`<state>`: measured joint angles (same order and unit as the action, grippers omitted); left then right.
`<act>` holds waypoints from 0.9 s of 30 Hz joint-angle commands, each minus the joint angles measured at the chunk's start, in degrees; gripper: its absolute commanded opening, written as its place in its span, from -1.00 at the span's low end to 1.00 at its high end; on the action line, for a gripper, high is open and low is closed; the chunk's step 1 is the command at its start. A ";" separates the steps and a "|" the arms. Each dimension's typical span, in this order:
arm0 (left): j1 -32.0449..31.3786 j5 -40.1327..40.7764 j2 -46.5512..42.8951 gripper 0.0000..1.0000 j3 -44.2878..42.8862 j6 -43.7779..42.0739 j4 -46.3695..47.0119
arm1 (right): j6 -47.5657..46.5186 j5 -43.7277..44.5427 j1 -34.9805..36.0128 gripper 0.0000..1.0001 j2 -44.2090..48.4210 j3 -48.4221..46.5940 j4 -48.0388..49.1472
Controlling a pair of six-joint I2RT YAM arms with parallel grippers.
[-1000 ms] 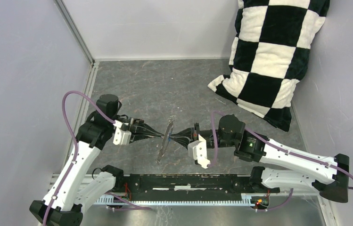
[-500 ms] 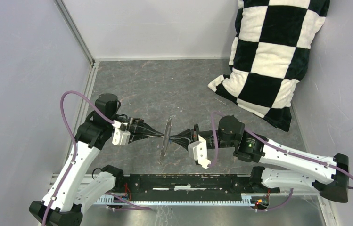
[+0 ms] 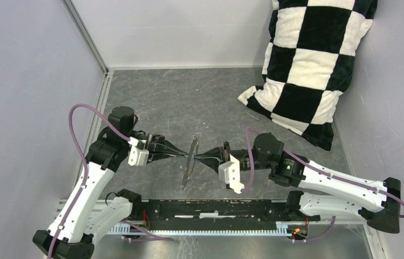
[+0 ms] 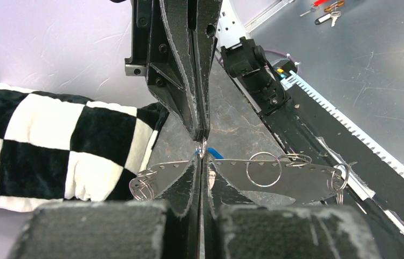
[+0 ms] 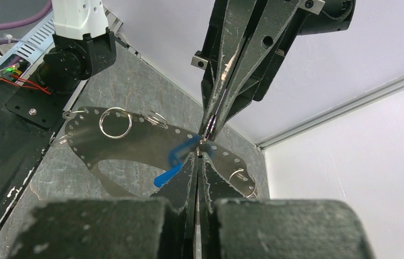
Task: Put the keys on the keyring
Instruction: Insert the key onto the keyring.
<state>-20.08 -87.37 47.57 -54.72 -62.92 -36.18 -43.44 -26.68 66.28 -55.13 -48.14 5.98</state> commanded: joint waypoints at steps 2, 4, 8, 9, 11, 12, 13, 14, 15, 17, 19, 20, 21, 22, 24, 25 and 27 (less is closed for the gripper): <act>-0.39 -3.52 -0.87 -0.96 -0.70 2.40 2.24 | -0.94 2.18 0.28 -0.99 0.37 -0.53 0.70; -0.48 -3.51 -0.98 -0.95 -0.59 2.63 2.21 | -0.93 2.53 0.25 -0.99 0.30 -0.63 0.82; -0.49 -3.48 -1.03 -0.96 -0.48 2.71 2.35 | -0.94 3.04 0.22 -0.99 0.20 -1.15 0.94; -0.53 -3.50 -0.95 -0.95 -0.48 2.59 2.35 | -1.01 3.08 0.22 -0.99 0.20 -1.29 0.97; -0.64 -3.53 -0.93 -0.95 -0.48 2.52 2.28 | -0.95 2.78 0.24 -0.99 0.15 -1.52 0.97; -0.73 -3.46 -0.91 -0.96 -0.48 2.47 2.31 | -0.86 2.64 0.25 -0.99 0.13 -1.74 0.89; -0.82 -3.49 -0.89 -0.95 -0.48 2.45 2.34 | -0.86 2.55 0.26 -0.99 0.17 -1.82 0.88; -0.84 -3.43 -0.90 -0.96 -0.48 2.55 2.35 | -0.77 2.35 0.25 -0.99 0.14 -1.95 0.83; -0.82 -3.42 -0.90 -0.95 -0.48 2.55 2.35 | -0.72 2.11 0.27 -0.99 0.14 -2.09 0.91; -0.92 -3.35 -0.94 -0.96 -0.48 2.57 2.35 | -0.55 1.93 0.24 -0.99 0.11 -2.44 1.05; -0.89 -3.25 -0.81 -0.96 -0.41 2.39 2.34 | -0.46 1.73 0.26 -0.99 0.13 -2.62 1.21; -0.93 -3.18 -0.75 -0.95 -0.39 2.30 2.35 | -0.37 1.64 0.25 -0.99 0.17 -2.66 1.31; -0.90 -3.21 -0.72 -0.95 -0.39 2.21 2.35 | -0.21 1.47 0.25 -0.99 0.19 -2.75 1.40; -0.99 -3.10 -0.60 -0.96 -0.31 2.23 2.39 | -0.08 1.45 0.27 -0.99 0.08 -2.83 1.58; -0.97 -3.04 -0.64 -0.96 -0.22 2.17 2.35 | 0.03 1.31 0.24 -0.99 0.07 -2.97 1.67; -1.06 -2.98 -0.64 -0.96 -0.15 2.05 2.35 | 0.10 1.27 0.24 -0.99 0.06 -3.01 1.67; -1.04 -2.84 -0.64 -0.95 -0.06 1.84 2.35 | 0.36 0.98 0.30 -0.99 0.05 -3.19 1.80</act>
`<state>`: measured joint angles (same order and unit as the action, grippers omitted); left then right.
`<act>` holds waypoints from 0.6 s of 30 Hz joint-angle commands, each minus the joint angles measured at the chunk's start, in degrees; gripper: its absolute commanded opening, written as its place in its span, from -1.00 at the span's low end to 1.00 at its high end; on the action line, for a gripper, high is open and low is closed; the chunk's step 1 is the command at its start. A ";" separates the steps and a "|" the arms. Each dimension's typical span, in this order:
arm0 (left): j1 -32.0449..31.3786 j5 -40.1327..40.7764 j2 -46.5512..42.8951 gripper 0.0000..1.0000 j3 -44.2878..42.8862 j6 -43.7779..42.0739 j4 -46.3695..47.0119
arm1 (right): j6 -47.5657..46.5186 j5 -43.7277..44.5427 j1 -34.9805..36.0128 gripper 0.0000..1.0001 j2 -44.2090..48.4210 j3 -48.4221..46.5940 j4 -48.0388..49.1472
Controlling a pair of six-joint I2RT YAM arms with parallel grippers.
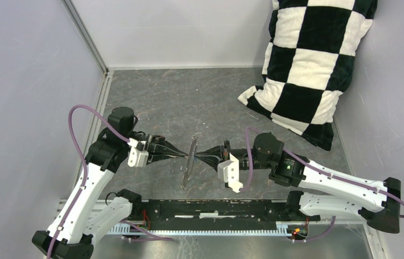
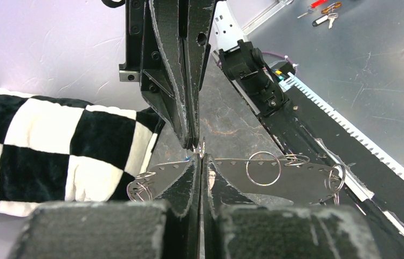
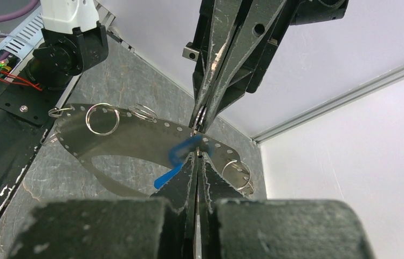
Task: Put the keys on the keyring
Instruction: Insert the key onto the keyring.
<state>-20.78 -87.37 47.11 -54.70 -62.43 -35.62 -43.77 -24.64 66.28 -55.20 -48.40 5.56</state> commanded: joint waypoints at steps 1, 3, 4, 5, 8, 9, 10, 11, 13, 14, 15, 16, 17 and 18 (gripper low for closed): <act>-0.35 -2.77 -0.18 -0.96 -0.06 1.28 1.78 | 0.85 -1.12 0.25 -0.99 0.10 -3.01 2.29; -0.41 -2.67 -0.25 -0.96 0.15 1.18 1.78 | 1.21 -1.43 0.21 -0.99 0.15 -3.05 2.58; -0.36 -2.56 -0.29 -0.95 0.24 1.15 1.78 | 1.38 -1.46 0.25 -0.99 0.08 -3.14 2.69; -0.46 -2.42 -0.30 -0.95 0.29 1.17 1.78 | 1.42 -1.64 0.20 -0.99 0.00 -3.17 2.61; -0.49 -2.28 -0.35 -0.95 0.36 0.94 1.78 | 1.66 -2.20 0.24 -0.99 -0.16 -3.28 2.66; -0.46 -2.21 -0.33 -0.95 0.42 0.88 1.78 | 1.67 -2.40 0.28 -0.99 -0.27 -3.27 2.68; -0.49 -2.19 -0.40 -0.95 0.46 0.87 1.77 | 1.67 -2.62 0.19 -0.99 -0.27 -3.32 2.69; -0.48 -2.12 -0.29 -0.96 0.53 0.82 1.78 | 1.67 -2.82 0.25 -0.99 -0.30 -3.37 2.78; -0.47 -2.10 -0.37 -0.95 0.68 0.83 1.78 | 1.67 -3.10 0.21 -0.99 -0.44 -3.41 2.79; -0.48 -2.06 -0.45 -0.96 0.73 0.80 1.78 | 1.67 -3.18 0.25 -0.99 -0.55 -3.53 2.86; -0.49 -2.02 -0.49 -0.96 0.80 0.80 1.78 | 1.67 -3.38 0.25 -0.99 -0.62 -3.62 2.75; -0.49 -1.97 -0.53 -0.96 0.82 0.82 1.78 | 1.67 -3.63 0.28 -0.99 -0.68 -3.71 2.78; -0.49 -1.95 -0.46 -0.96 0.78 0.75 1.78 | 1.67 -3.95 0.27 -0.99 -0.79 -3.77 2.79; -0.49 -1.92 -0.42 -0.96 0.81 0.62 1.71 | 1.67 -4.13 0.29 -0.99 -0.88 -3.89 2.74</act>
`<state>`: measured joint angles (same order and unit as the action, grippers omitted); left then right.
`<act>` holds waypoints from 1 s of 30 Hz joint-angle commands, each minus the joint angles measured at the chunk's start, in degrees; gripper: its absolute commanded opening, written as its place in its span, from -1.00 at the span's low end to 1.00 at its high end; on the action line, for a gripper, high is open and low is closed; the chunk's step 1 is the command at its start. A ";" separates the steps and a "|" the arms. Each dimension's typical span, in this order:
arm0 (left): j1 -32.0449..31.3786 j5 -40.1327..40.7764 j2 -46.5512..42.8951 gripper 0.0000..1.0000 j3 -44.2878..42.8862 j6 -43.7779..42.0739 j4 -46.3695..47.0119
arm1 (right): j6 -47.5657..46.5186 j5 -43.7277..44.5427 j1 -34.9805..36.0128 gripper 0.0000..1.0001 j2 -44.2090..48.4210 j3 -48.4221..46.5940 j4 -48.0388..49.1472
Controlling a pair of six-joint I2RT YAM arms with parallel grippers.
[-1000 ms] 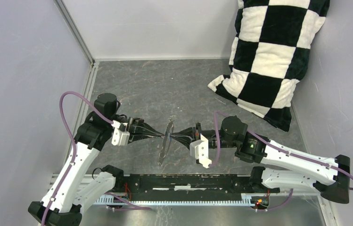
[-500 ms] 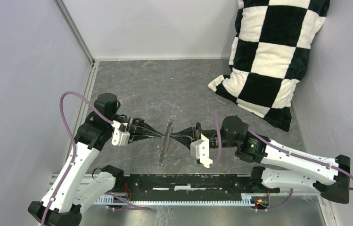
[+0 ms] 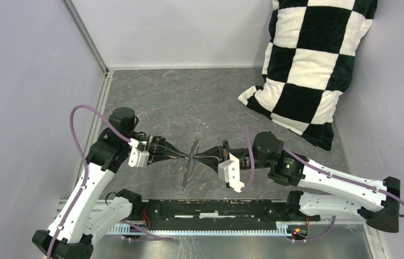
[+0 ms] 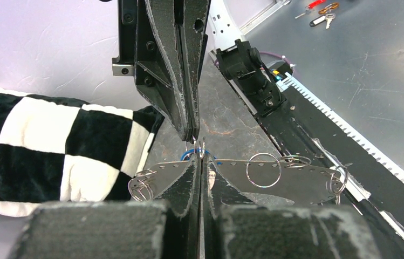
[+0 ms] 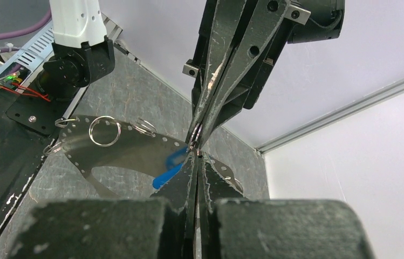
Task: Put the keys on the keyring
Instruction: Insert the key onto the keyring.
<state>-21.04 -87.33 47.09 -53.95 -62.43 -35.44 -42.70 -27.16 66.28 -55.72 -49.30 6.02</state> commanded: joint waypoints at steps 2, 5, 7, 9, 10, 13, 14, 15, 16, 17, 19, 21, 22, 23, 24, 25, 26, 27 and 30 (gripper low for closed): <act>-0.23 -1.88 -0.44 -0.96 0.14 0.57 1.47 | 0.60 -2.21 0.25 -0.99 -0.54 -3.25 2.11; -0.23 -1.72 -0.49 -0.96 0.16 0.47 1.51 | 0.39 -2.80 0.22 -0.99 -0.78 -3.44 1.52; -0.24 -1.75 -0.43 -0.96 0.16 0.47 1.52 | 0.20 -3.14 0.24 -0.99 -0.94 -3.52 1.27; -0.23 -1.62 -0.51 -0.95 0.24 0.42 1.46 | -0.06 -3.55 0.24 -0.99 -0.96 -3.52 1.06; -0.20 -1.62 -0.53 -0.96 0.25 0.39 1.44 | -0.15 -3.65 0.18 -0.99 -0.99 -3.59 1.01; -0.21 -1.62 -0.54 -0.96 0.32 0.44 1.51 | -0.54 -3.76 0.24 -0.99 -1.01 -3.61 0.75; -0.23 -1.55 -0.59 -0.96 0.34 0.40 1.52 | -0.54 -3.86 0.24 -0.99 -0.99 -3.61 0.75; -0.19 -1.59 -0.55 -0.96 0.34 0.43 1.52 | -0.56 -3.95 0.23 -0.99 -1.08 -3.61 0.72; -0.18 -1.54 -0.59 -0.96 0.34 0.41 1.52 | -0.54 -4.02 0.24 -0.99 -1.05 -3.62 0.75; -0.23 -1.53 -0.53 -0.95 0.34 0.40 1.49 | -0.54 -4.03 0.21 -0.99 -1.12 -3.69 0.83; -0.19 -1.44 -0.56 -0.95 0.38 0.32 1.55 | -0.46 -4.09 0.25 -0.99 -1.15 -3.79 1.09; -0.22 -1.36 -0.58 -0.96 0.47 0.30 1.60 | -0.24 -4.22 0.23 -0.99 -1.27 -3.74 1.45; -0.29 -1.35 -0.60 -0.96 0.51 0.34 1.60 | -0.20 -4.30 0.21 -0.99 -1.25 -3.79 1.60; -0.24 -1.28 -0.64 -0.96 0.55 0.24 1.60 | -0.12 -4.35 0.24 -0.99 -1.34 -3.76 1.70; -0.27 -1.19 -0.65 -0.96 0.60 0.21 1.60 | -0.02 -4.31 0.25 -0.99 -1.47 -3.87 1.71; -0.31 -1.18 -0.64 -0.96 0.60 0.14 1.60 | -0.02 -4.39 0.25 -0.99 -1.57 -3.94 1.71; -0.30 -1.18 -0.63 -0.96 0.60 0.06 1.60 | -0.06 -4.40 0.25 -0.99 -1.68 -4.02 1.64; -0.32 -1.18 -0.69 -0.96 0.60 -0.01 1.60 | -0.02 -4.40 0.25 -0.99 -1.75 -4.05 1.63; -0.35 -1.22 -0.77 -0.96 0.67 -0.12 1.63 | 0.15 -4.37 0.23 -0.99 -1.99 -4.22 1.58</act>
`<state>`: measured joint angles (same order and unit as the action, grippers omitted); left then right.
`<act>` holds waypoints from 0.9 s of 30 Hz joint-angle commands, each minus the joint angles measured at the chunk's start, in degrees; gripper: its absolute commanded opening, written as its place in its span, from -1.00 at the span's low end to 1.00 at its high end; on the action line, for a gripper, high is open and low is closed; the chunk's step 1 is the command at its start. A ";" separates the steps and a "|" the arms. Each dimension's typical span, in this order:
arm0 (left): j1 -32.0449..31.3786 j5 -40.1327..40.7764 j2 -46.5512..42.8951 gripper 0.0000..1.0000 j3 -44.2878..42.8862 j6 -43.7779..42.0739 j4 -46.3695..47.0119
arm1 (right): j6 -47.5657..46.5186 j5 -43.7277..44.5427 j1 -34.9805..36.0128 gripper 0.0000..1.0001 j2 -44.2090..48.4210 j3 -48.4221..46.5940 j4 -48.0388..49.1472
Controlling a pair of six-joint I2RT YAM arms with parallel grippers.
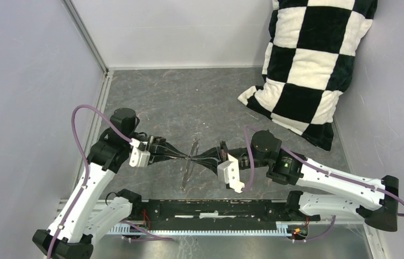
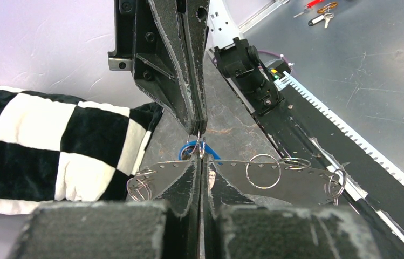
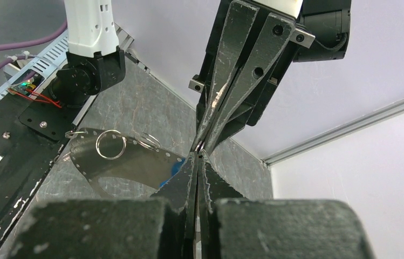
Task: Put the keys on the keyring
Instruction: Insert the key onto the keyring.
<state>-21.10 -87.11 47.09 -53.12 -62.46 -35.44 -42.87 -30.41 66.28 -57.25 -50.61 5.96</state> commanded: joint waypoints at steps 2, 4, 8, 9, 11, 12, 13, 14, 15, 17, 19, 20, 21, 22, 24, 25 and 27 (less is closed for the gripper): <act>-0.33 -1.27 -0.99 -0.96 -0.01 -0.36 1.60 | 0.42 -0.98 0.21 -0.99 -0.65 -3.00 1.69; -0.46 -0.89 -1.05 -0.96 0.11 -0.89 1.66 | 0.80 -0.83 0.29 -0.99 -0.82 -3.17 1.77; -0.68 0.11 -1.27 -0.96 0.13 -2.30 1.81 | 1.47 -0.68 0.25 -0.99 -1.27 -3.52 1.86; -0.69 0.43 -1.32 -0.96 0.13 -2.81 1.85 | 1.48 -0.40 0.23 -0.99 -1.28 -3.53 1.72; -0.69 1.33 -1.71 -0.96 0.13 -4.17 1.87 | 1.55 1.07 0.24 -0.99 -1.00 -3.61 1.07; -0.65 1.94 -1.93 -0.96 0.13 -5.80 1.87 | 1.77 1.96 0.25 -0.99 -0.78 -3.70 0.83; -0.62 2.61 -2.29 -0.96 0.20 -7.12 1.82 | 2.06 2.96 0.25 -0.99 -0.38 -3.66 0.51; -0.66 3.13 -2.35 -0.96 0.20 -7.70 2.34 | 2.09 3.86 0.21 -0.99 0.06 -3.62 0.15; -0.68 3.50 -2.43 -0.96 0.17 -8.34 2.88 | 2.20 4.56 0.21 -0.99 0.55 -3.57 -0.04; -0.65 4.25 -2.37 -0.96 0.04 -9.95 3.41 | 2.43 5.95 0.24 -0.99 1.55 -3.44 -0.44; -0.69 4.70 -2.24 -0.96 -0.17 -11.04 3.95 | 2.78 6.99 0.24 -0.99 2.43 -3.44 -1.01; -0.68 4.94 -2.12 -0.96 -0.38 -11.63 4.01 | 2.79 7.64 0.24 -0.99 2.84 -3.40 -1.35; -0.65 5.01 -1.84 -0.96 -0.71 -12.23 4.02 | 2.87 8.41 0.27 -0.99 3.35 -3.22 -1.51; -0.64 5.09 -1.69 -0.96 -1.12 -12.83 4.00 | 3.03 9.13 0.18 -0.99 3.76 -3.05 -1.54; -0.77 5.12 -1.17 -0.95 -2.07 -14.33 4.04 | 3.10 10.70 0.20 -0.99 4.66 -2.62 -1.44; -0.81 5.11 -0.74 -0.96 -2.60 -15.05 4.06 | 3.21 11.20 0.21 -0.99 5.06 -2.44 -1.23; -0.93 5.20 -0.24 -0.96 -3.32 -17.49 4.06 | 3.55 12.16 0.28 -0.99 5.61 -2.39 -0.88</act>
<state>-21.65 -81.49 46.00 -53.23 -72.58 -33.85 -40.66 -22.04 66.28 -53.49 -51.55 4.01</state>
